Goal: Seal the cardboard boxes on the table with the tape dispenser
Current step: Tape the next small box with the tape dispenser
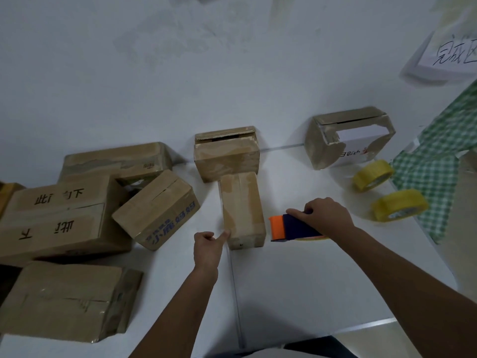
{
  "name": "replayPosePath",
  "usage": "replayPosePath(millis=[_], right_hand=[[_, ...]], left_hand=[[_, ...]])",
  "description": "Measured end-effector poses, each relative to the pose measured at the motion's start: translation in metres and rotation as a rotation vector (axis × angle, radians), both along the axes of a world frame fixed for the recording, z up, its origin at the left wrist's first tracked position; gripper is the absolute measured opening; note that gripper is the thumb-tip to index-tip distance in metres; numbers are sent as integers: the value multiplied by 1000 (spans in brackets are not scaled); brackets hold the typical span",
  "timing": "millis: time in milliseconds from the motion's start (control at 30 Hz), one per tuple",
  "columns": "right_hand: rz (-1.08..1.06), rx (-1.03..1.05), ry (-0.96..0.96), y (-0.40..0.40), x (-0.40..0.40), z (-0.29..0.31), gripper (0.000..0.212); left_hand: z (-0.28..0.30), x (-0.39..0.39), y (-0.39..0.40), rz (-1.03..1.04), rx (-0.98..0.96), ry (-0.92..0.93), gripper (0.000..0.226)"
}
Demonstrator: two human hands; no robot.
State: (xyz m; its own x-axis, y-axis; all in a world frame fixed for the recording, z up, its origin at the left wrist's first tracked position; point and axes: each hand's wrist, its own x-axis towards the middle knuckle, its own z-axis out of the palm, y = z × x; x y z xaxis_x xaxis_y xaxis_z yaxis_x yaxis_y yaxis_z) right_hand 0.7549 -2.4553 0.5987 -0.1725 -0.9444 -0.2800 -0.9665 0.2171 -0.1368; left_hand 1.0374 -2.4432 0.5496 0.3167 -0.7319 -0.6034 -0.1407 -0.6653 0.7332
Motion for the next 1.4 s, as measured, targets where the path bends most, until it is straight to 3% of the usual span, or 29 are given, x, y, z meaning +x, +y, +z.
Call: replayPosePath(millis=[367, 733, 833, 967, 1067, 1133, 1233, 1300, 1367, 1400], right_hand=[[-29, 0, 4, 1, 9, -17, 70], [-92, 32, -38, 5, 12, -23, 72], [-89, 13, -24, 4, 12, -20, 72], [-86, 7, -17, 4, 15, -21, 72], [-85, -3, -19, 5, 15, -21, 72], [-78, 3, -10, 4, 16, -22, 72], [-76, 12, -9, 3, 17, -23, 73], [-78, 1, -11, 3, 17, -22, 73], [-77, -1, -12, 5, 16, -22, 72], [-77, 1, -14, 5, 15, -22, 71]], left_hand=[[1, 13, -20, -62, -64, -75, 44], [0, 25, -30, -205, 6, 8, 50], [1, 35, -34, -255, 6, 43, 39], [4, 52, -40, -345, -63, -39, 18], [8, 59, -43, -366, -13, -74, 24], [10, 61, -44, -369, -71, -269, 34], [18, 51, -33, -611, -489, -608, 42], [23, 38, -25, -1009, -713, -669, 47], [14, 29, -16, -1396, -732, -750, 50], [8, 29, -14, -1493, -693, -773, 53]])
